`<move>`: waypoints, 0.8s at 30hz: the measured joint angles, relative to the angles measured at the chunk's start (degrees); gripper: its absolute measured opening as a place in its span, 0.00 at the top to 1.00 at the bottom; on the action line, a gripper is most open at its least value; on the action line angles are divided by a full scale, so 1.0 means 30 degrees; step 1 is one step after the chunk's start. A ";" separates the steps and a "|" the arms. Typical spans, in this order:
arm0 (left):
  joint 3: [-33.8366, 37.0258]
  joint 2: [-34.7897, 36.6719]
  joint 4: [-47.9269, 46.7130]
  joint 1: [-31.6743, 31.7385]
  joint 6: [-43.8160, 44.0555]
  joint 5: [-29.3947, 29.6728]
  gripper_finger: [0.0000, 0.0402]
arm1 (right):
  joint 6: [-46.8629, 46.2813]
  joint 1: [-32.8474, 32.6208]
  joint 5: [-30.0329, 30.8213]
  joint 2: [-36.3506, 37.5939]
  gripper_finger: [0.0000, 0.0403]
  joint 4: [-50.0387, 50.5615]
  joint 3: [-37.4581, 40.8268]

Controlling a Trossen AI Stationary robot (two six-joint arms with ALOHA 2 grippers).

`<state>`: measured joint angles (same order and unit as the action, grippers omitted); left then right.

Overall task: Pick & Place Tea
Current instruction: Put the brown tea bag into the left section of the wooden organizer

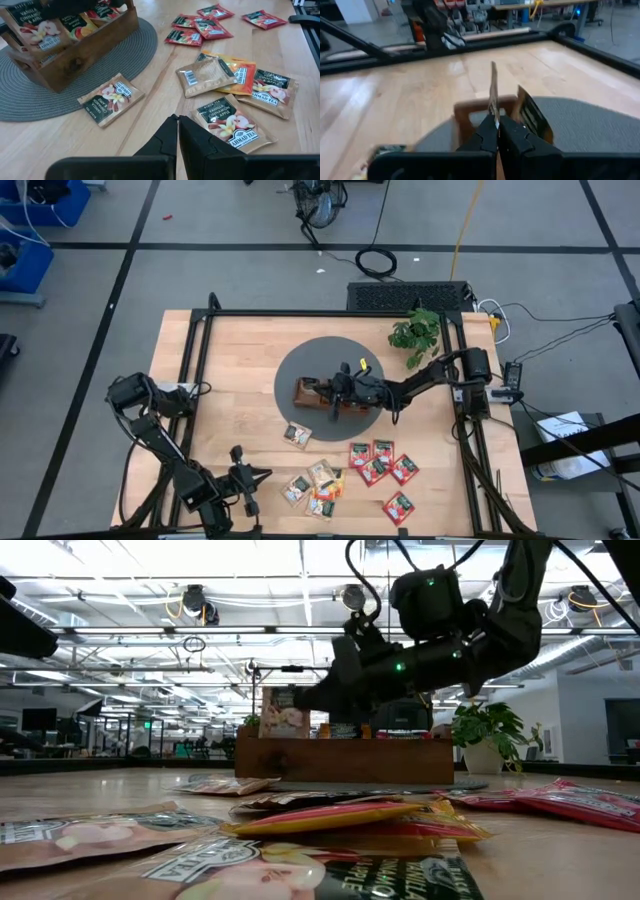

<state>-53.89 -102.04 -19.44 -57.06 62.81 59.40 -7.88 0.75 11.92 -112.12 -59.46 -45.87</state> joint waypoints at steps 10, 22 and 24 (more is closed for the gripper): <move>0.0000 0.0000 0.0020 0.0115 0.0109 0.0008 0.95 | 0.0555 0.0217 -0.0001 0.0000 1.00 0.1036 0.0000; 0.0000 0.0000 0.0018 0.0808 0.0007 0.0015 0.95 | 0.0705 0.1117 -0.2011 0.0000 1.00 0.2505 -0.0124; 0.0000 0.0000 0.0020 0.0862 0.0007 0.0010 0.95 | 0.0773 0.1120 -0.2011 0.0000 1.00 0.2501 -0.0124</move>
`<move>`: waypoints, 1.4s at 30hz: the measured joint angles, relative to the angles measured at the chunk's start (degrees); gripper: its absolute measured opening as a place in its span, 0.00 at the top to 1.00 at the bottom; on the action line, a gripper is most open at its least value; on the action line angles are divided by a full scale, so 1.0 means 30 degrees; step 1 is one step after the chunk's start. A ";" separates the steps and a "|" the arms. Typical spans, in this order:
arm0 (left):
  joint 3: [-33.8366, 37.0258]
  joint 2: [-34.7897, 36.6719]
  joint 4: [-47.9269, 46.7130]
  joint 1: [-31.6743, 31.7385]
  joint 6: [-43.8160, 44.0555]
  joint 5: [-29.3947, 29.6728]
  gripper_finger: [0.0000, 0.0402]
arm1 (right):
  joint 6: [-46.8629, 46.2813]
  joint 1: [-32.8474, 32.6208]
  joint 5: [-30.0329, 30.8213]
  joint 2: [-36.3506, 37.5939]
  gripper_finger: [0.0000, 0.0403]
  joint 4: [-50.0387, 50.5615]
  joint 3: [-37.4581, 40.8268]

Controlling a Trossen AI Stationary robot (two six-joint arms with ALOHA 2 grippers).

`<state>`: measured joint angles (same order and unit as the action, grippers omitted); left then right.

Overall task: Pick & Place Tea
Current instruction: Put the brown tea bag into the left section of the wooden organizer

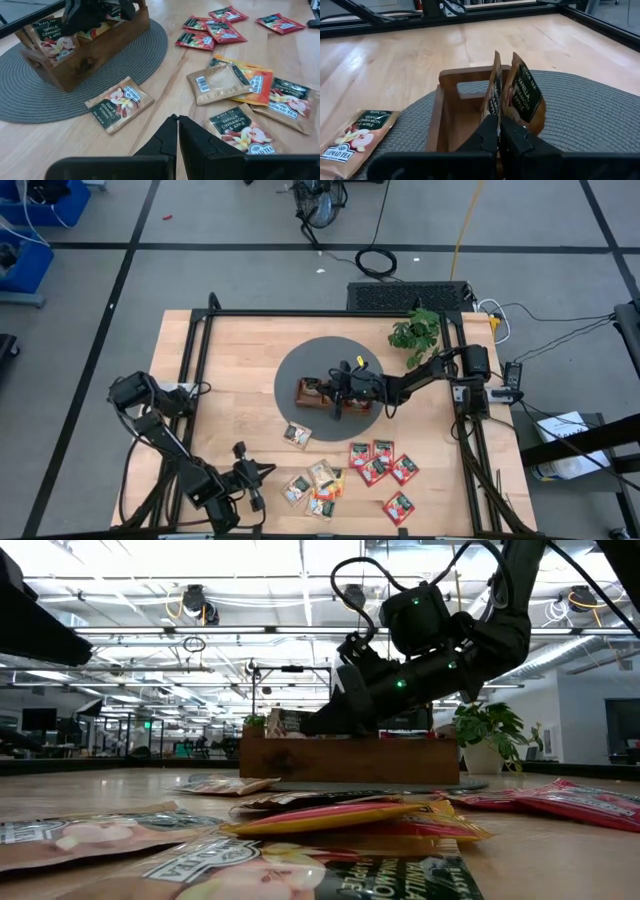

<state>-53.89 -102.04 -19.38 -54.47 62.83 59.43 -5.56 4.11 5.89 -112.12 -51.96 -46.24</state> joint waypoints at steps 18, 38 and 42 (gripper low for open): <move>0.0000 0.0000 0.0096 -0.0002 0.0204 -0.0010 0.95 | 0.0078 -0.0075 0.0003 0.0683 0.69 -0.0411 0.0000; -0.0015 0.0000 0.2137 0.1063 -0.1657 -0.0301 0.95 | 0.0682 -0.3050 -0.0159 1.1535 0.97 0.6270 0.3598; -0.0015 0.0000 0.2040 0.1928 -0.1769 -0.0323 0.95 | 0.0866 -0.3008 -0.0685 0.8867 0.99 0.4644 0.3634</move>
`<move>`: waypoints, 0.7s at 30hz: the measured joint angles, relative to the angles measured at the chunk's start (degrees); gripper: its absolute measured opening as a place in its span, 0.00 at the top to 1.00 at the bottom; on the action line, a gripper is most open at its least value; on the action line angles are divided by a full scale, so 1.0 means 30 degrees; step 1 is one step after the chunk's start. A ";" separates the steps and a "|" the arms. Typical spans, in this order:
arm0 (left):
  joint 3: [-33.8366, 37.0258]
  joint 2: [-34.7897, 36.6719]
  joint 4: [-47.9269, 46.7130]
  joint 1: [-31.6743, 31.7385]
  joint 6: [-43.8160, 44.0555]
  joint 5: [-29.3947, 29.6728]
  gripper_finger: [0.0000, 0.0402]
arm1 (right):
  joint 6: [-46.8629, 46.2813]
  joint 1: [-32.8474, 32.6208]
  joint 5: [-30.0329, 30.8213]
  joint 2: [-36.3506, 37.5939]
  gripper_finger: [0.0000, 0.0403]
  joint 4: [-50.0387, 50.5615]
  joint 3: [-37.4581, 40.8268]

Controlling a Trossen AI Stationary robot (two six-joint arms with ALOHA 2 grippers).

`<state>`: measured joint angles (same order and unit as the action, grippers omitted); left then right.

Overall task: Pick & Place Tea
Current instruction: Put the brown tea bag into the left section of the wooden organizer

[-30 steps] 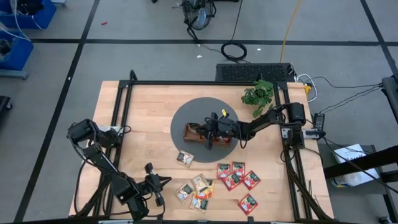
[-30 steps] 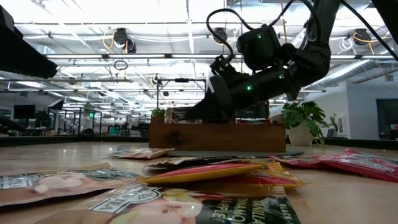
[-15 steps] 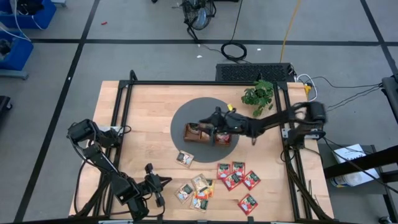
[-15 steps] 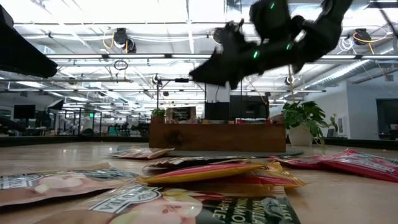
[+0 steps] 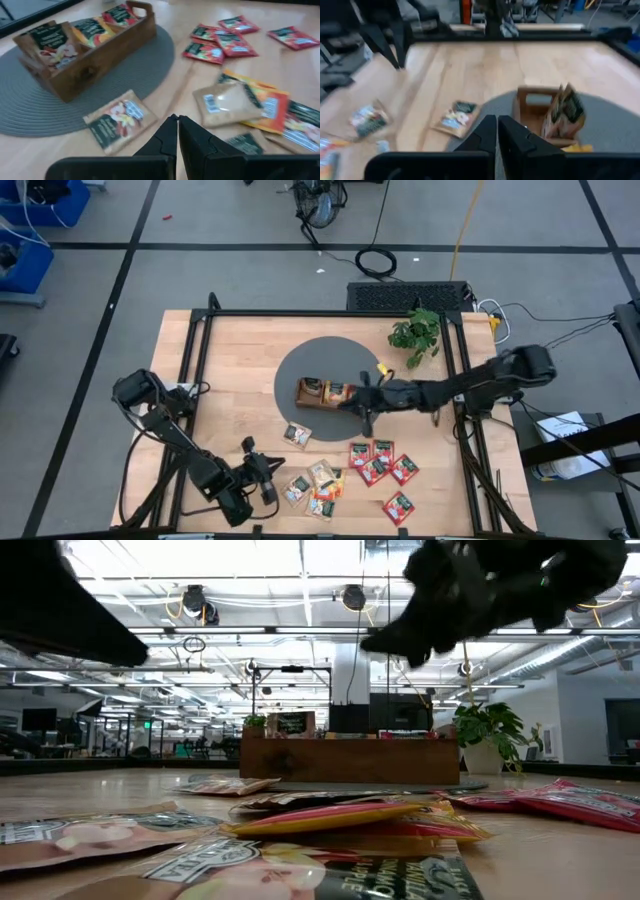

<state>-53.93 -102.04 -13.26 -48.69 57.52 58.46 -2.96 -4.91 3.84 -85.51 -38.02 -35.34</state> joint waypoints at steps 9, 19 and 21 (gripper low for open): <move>0.0000 0.0000 -0.0124 0.0913 -0.1037 -0.0221 0.95 | 0.0511 0.2339 -0.3400 -0.6165 1.00 -0.0409 -0.4228; 0.0022 0.0000 -0.0392 0.0093 -0.1145 -0.0816 0.95 | 0.0147 0.3653 -0.3103 -0.8320 1.00 0.0770 -0.7047; 0.0022 0.0000 -0.0376 -0.0042 -0.1144 -0.0816 0.95 | 0.0185 0.3780 -0.1854 -0.8328 1.00 0.0934 -0.7069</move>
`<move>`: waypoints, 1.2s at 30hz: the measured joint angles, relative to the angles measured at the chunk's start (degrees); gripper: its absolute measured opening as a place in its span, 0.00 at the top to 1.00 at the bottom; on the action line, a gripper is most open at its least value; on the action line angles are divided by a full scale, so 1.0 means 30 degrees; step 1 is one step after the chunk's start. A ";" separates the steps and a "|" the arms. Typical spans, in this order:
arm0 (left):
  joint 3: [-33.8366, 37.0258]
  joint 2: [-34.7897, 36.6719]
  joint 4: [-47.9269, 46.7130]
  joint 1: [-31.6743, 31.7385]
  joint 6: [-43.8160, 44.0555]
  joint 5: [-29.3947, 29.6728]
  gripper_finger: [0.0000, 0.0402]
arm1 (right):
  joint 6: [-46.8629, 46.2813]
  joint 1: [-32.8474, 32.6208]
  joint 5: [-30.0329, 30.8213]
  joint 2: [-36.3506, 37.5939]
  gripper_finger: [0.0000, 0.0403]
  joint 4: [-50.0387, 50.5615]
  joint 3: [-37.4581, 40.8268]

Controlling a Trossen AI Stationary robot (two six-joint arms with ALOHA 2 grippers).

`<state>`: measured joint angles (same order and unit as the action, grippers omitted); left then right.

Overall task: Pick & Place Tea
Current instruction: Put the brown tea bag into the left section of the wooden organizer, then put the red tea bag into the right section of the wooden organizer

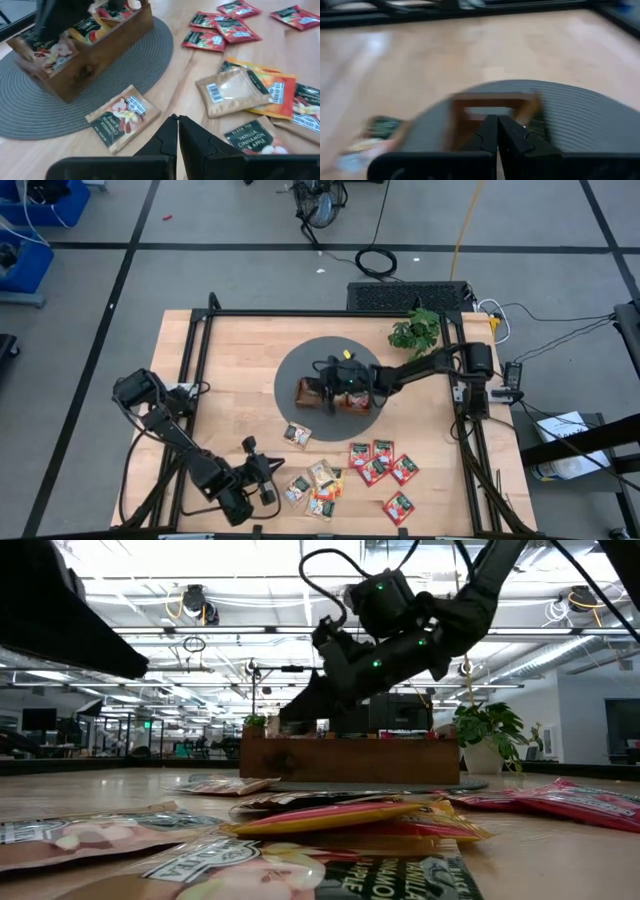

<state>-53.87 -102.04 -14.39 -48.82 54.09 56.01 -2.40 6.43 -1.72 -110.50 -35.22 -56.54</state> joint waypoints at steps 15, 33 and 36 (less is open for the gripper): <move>0.0015 -0.0033 0.0874 -0.0050 -0.0066 -0.0158 0.95 | 0.1369 -0.2017 -0.0926 0.2612 1.00 0.1112 0.0003; -0.1850 -0.1934 0.9663 0.3809 -1.0108 -0.8662 0.98 | -0.2434 -1.4355 0.8099 1.4546 1.00 0.7491 0.8056; -0.3633 -0.2885 0.8192 0.5184 -1.0912 -1.0260 0.98 | -0.3912 -1.5593 0.9104 1.5608 1.00 0.5788 1.0287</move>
<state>-64.77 -110.70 10.19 -33.26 21.36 25.23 -14.14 -40.35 25.59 -63.68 -17.86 -25.68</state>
